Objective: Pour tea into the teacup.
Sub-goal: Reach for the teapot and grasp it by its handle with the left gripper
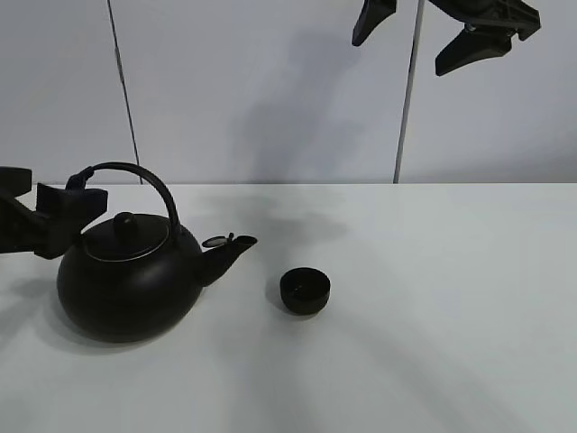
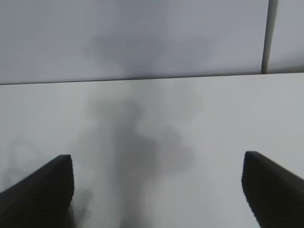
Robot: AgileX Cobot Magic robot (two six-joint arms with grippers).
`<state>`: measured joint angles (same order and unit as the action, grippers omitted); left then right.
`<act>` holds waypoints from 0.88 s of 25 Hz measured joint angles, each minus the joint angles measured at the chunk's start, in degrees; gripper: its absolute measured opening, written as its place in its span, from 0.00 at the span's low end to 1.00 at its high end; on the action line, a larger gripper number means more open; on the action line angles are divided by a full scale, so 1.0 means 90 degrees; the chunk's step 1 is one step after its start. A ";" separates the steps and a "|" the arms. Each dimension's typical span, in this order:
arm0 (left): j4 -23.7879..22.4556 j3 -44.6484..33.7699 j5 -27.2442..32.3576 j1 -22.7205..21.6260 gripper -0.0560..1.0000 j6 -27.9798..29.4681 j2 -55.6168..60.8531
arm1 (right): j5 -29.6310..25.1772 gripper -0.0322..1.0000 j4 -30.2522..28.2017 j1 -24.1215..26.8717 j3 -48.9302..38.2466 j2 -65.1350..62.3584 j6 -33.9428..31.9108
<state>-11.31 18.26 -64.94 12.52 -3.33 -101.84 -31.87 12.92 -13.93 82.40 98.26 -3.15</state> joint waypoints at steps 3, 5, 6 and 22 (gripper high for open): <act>0.0006 0.0178 -0.0009 0.0000 0.65 0.0000 0.0000 | 0.0007 0.67 0.0000 0.0000 0.0000 0.0000 0.0000; 0.0006 0.0267 -0.0021 0.0000 0.65 0.0000 0.0000 | 0.0007 0.67 0.0000 0.0000 0.0000 0.0000 0.0000; 0.0011 0.0293 -0.0026 0.0000 0.65 0.0000 0.0000 | 0.0007 0.67 0.0000 0.0000 0.0000 0.0000 0.0000; 0.0027 0.0533 -0.0088 0.0000 0.61 -0.0005 -0.0523 | 0.0019 0.67 0.0000 0.0000 0.0000 0.0000 0.0000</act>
<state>-11.07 23.06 -65.72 12.52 -3.37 -106.55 -31.70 12.92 -13.93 82.40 98.26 -3.15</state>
